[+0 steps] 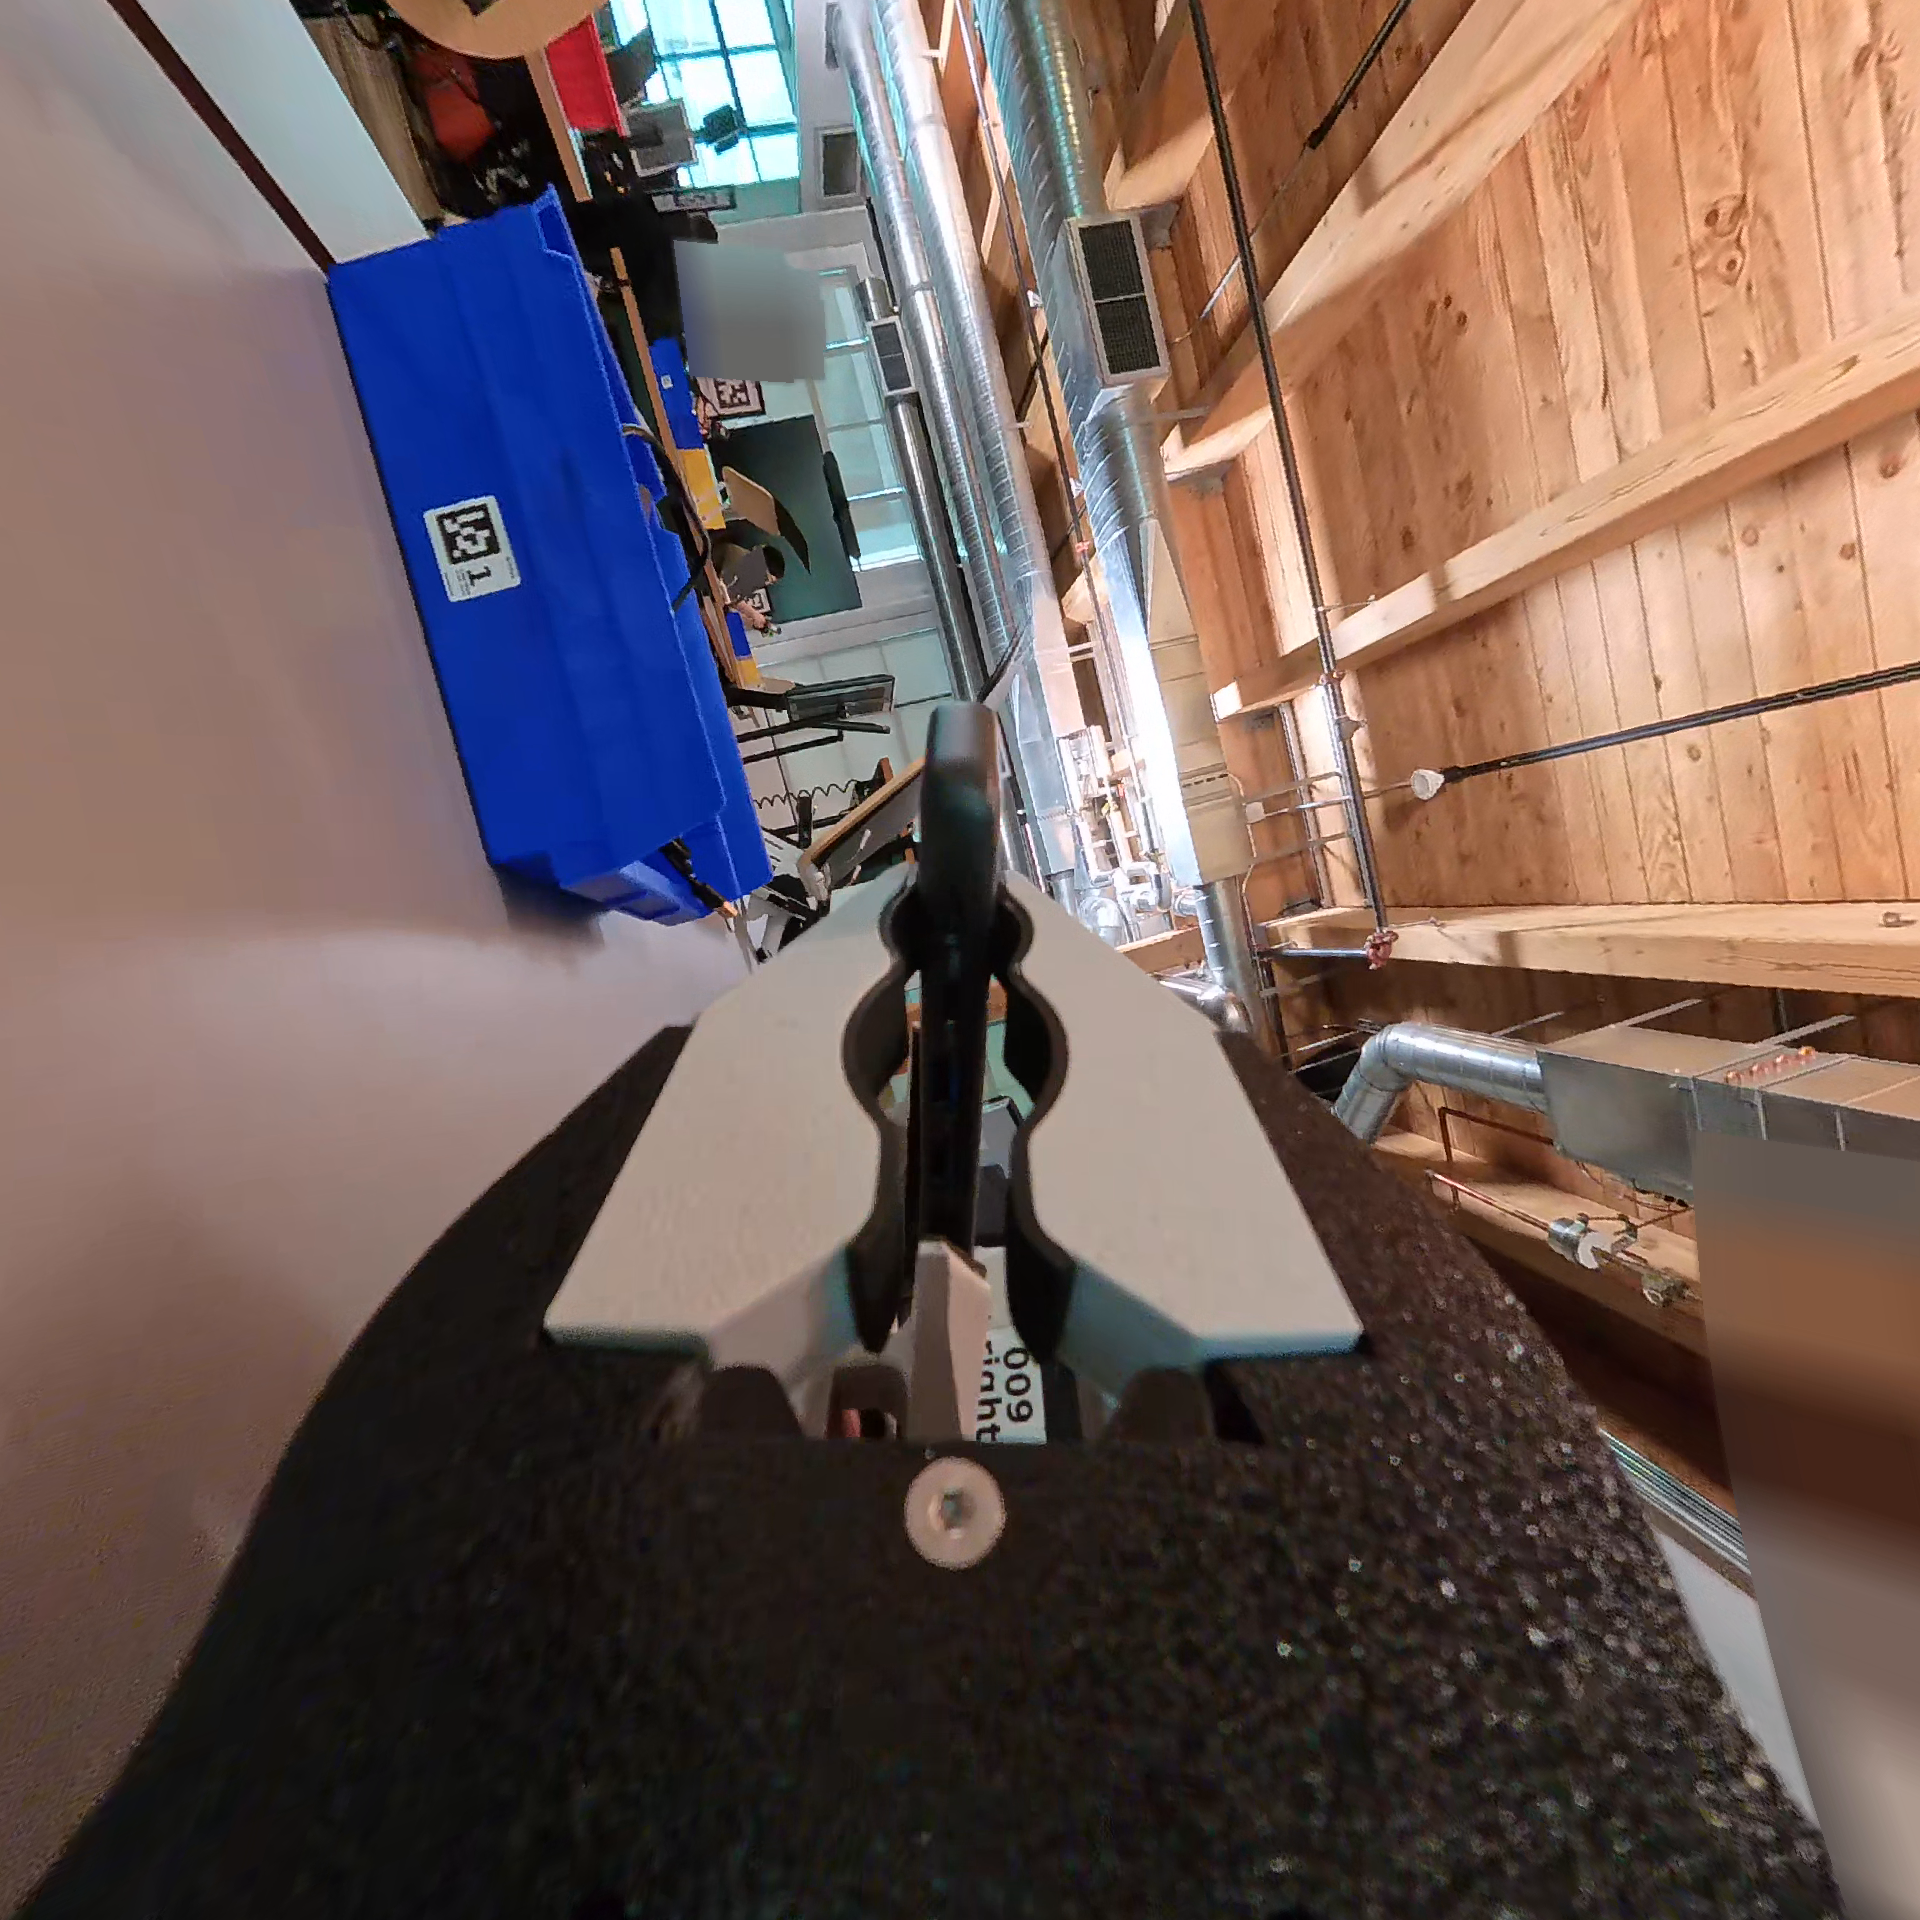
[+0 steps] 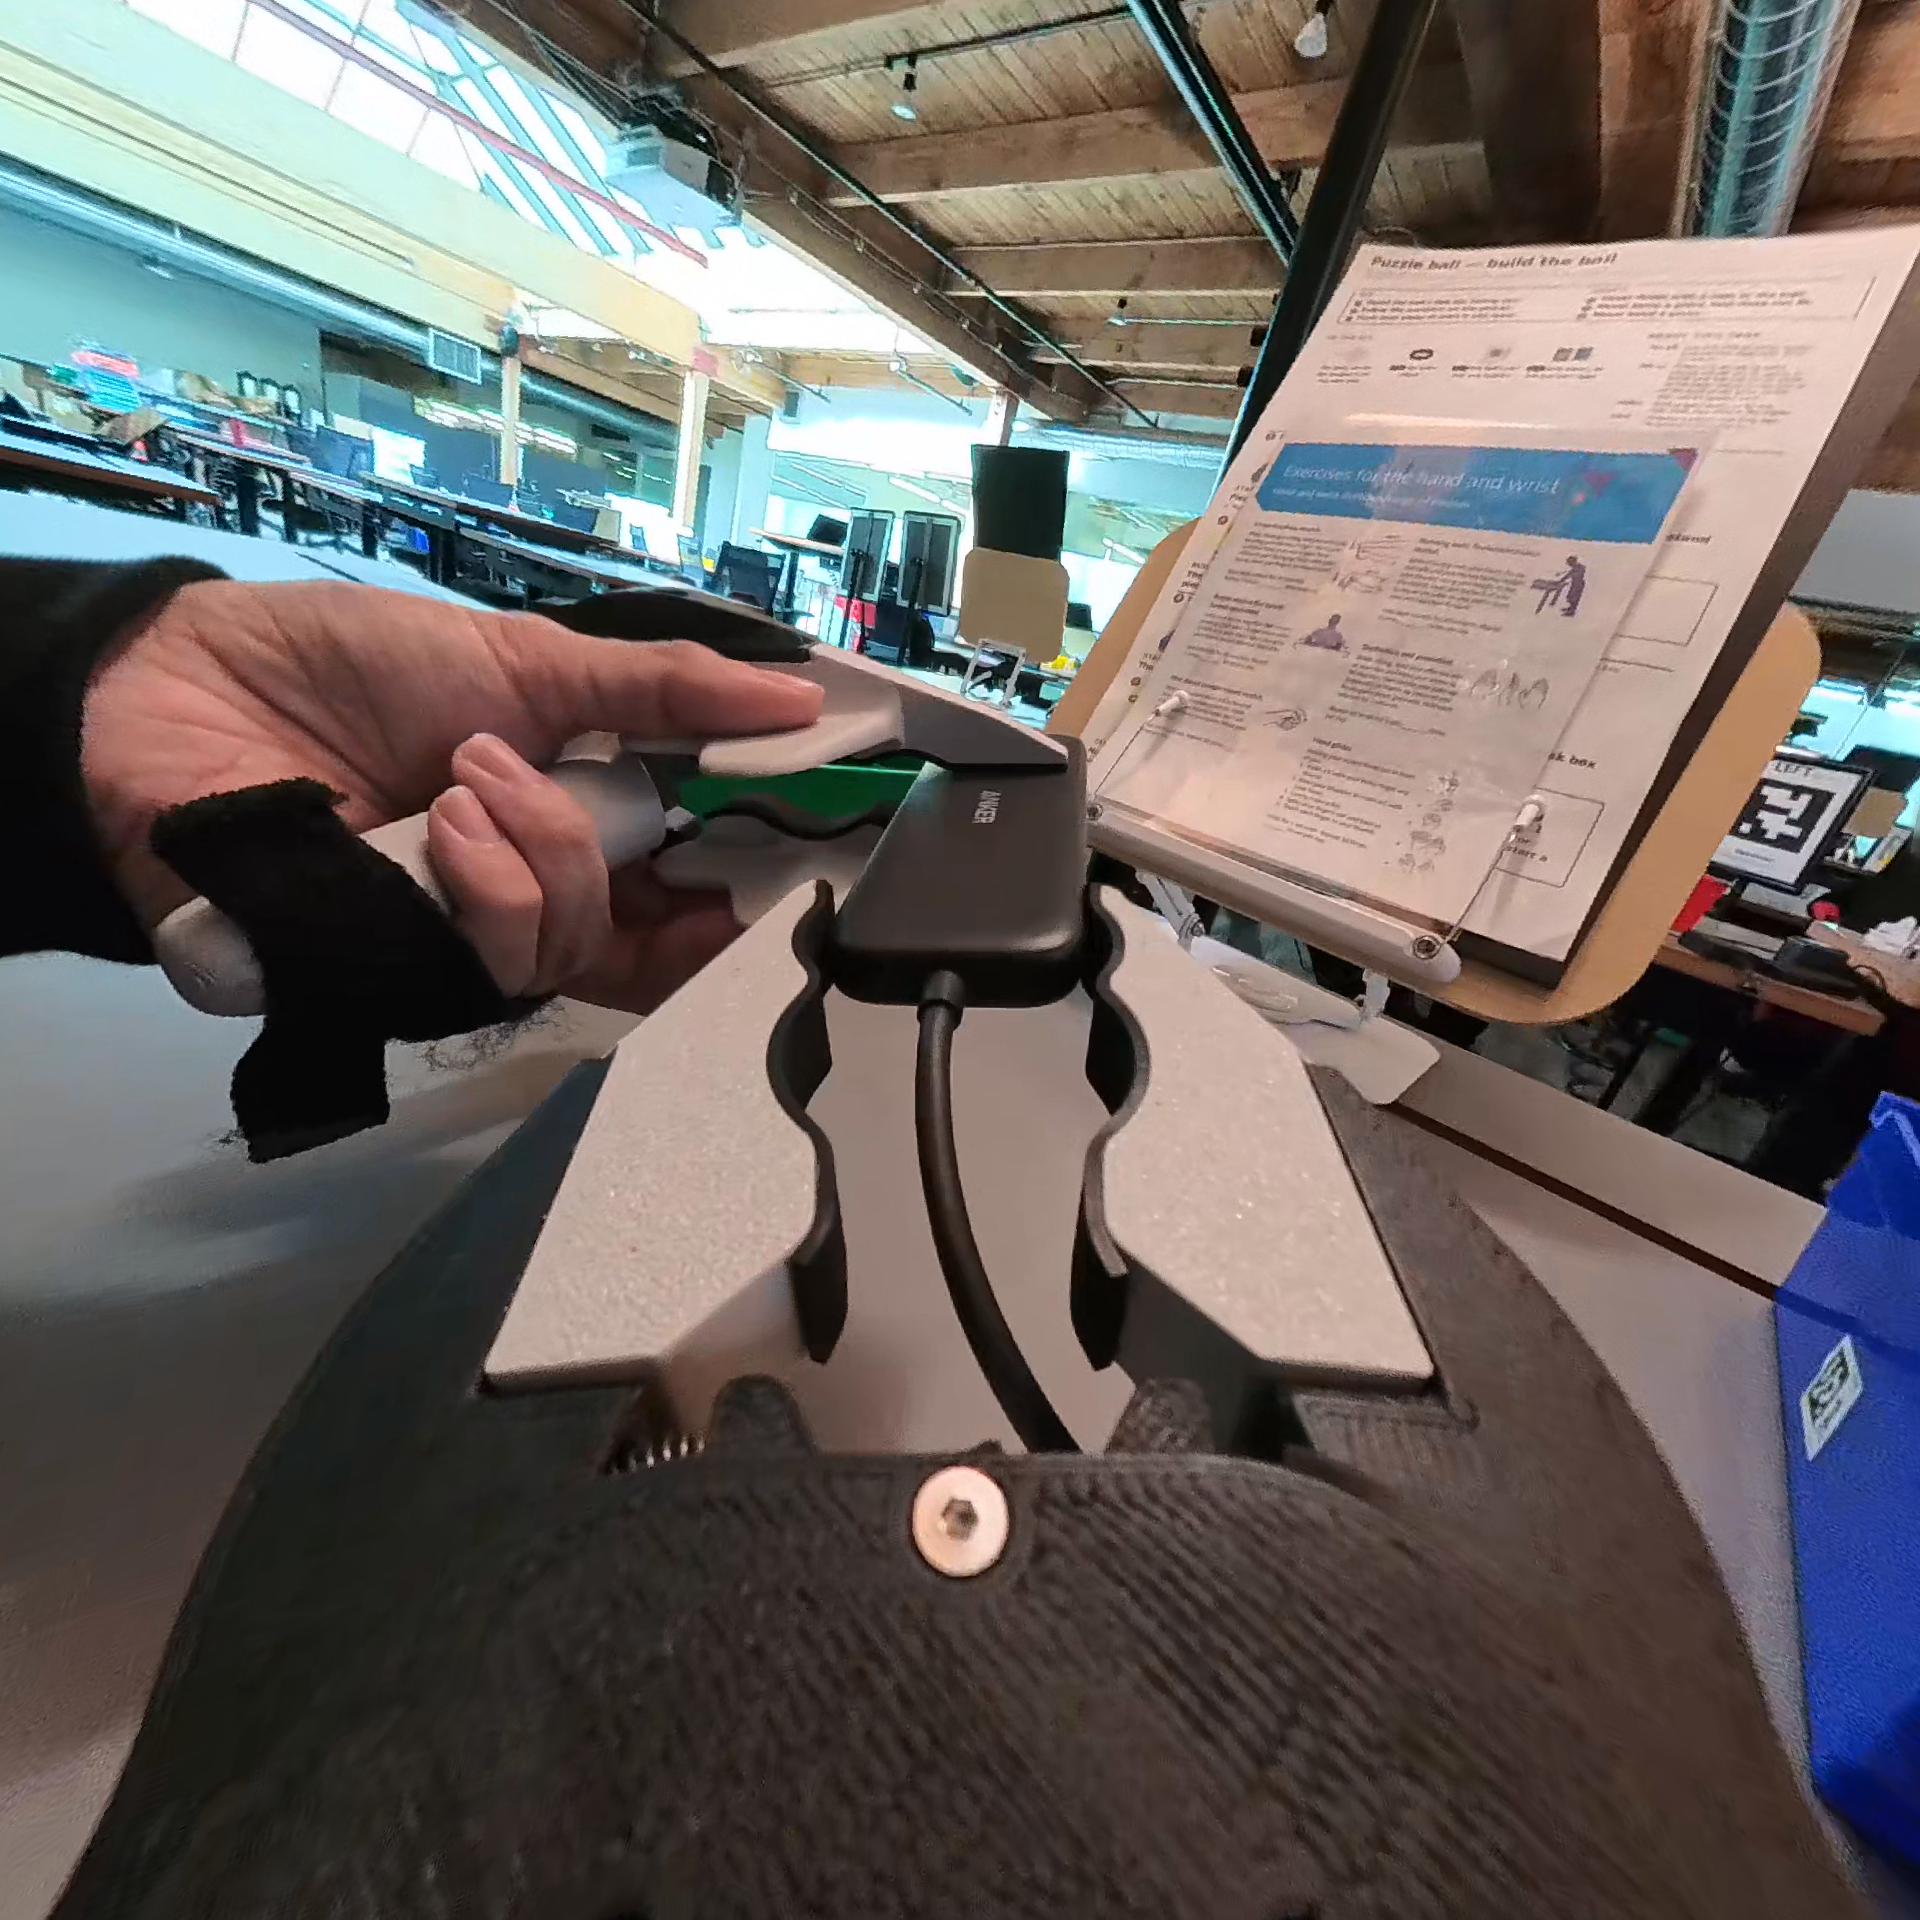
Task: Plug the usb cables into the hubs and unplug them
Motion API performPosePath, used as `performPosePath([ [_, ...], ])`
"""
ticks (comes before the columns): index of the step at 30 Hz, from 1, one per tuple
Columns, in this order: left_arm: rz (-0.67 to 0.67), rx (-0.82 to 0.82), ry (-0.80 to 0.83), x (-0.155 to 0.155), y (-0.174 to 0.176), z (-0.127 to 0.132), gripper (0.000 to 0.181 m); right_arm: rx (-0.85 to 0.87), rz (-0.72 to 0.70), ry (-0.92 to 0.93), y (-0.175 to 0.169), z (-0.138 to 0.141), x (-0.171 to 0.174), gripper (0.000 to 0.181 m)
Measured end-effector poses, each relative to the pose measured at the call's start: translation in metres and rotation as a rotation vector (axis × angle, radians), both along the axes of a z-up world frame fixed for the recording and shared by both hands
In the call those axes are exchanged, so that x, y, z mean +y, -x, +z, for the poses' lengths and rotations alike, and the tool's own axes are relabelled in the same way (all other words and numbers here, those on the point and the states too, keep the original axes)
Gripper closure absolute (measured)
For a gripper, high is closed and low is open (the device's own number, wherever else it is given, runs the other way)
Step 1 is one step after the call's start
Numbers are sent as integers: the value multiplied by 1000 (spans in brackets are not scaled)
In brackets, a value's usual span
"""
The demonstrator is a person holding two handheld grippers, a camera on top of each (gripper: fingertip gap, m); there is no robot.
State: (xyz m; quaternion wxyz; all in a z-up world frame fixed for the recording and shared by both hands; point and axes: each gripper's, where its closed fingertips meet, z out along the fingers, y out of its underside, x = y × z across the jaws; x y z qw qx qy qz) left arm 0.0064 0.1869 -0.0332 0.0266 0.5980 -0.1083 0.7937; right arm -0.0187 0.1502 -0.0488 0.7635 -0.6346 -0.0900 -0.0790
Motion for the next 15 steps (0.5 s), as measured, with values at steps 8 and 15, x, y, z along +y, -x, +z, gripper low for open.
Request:
performPosePath([
  [8,20,53,-171,3,-5,-7,169,139,37,-13,-5,-3,0,135],
  [15,305,102,-760,45,29,30,163,249,-74,-110,-43,5,-21,135],
])
